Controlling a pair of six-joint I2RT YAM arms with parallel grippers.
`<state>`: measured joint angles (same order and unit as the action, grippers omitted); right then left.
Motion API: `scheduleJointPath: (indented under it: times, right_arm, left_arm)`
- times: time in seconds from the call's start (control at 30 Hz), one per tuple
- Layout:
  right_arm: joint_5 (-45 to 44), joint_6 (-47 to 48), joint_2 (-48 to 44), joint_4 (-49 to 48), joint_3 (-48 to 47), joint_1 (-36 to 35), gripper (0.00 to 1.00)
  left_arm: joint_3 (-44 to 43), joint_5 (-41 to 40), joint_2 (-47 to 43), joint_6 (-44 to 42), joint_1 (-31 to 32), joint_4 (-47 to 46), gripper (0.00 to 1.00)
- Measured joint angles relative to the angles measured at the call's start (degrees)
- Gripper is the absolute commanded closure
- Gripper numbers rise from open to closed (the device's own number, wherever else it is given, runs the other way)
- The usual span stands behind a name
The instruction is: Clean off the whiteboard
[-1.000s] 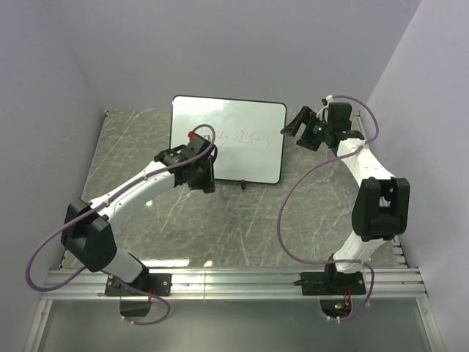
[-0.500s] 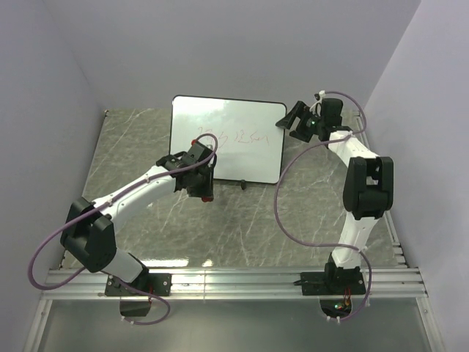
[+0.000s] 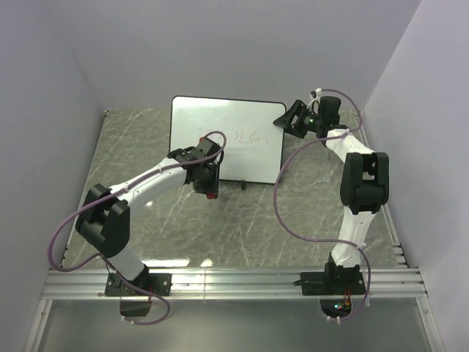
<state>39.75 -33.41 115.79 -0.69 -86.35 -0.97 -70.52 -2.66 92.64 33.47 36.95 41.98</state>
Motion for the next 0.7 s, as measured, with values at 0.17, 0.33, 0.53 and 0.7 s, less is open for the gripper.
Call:
scheduleJointPath:
  times: [0.17,0.33,0.53,0.7]
  right_arm:
    - [2.4,-0.5,0.0,-1.9,0.1,0.0,0.49]
    - [4.0,0.0,0.0,-2.1,0.2,0.0,0.66]
    - [5.5,0.7,0.0,-2.2,0.4,0.1,0.87]
    - [6.1,1.8,0.0,-2.2,0.5,0.2,0.97]
  left_arm:
    - [-5.3,0.0,3.6,-0.3,-0.1,-0.4,1.0]
    - [-15.8,0.1,11.5,-1.1,-0.1,-0.9,1.0]
    - [-30.1,1.0,22.4,-1.3,-0.1,-2.7,1.0]
    - [-36.4,1.9,28.2,-0.8,0.0,-5.3,1.0]
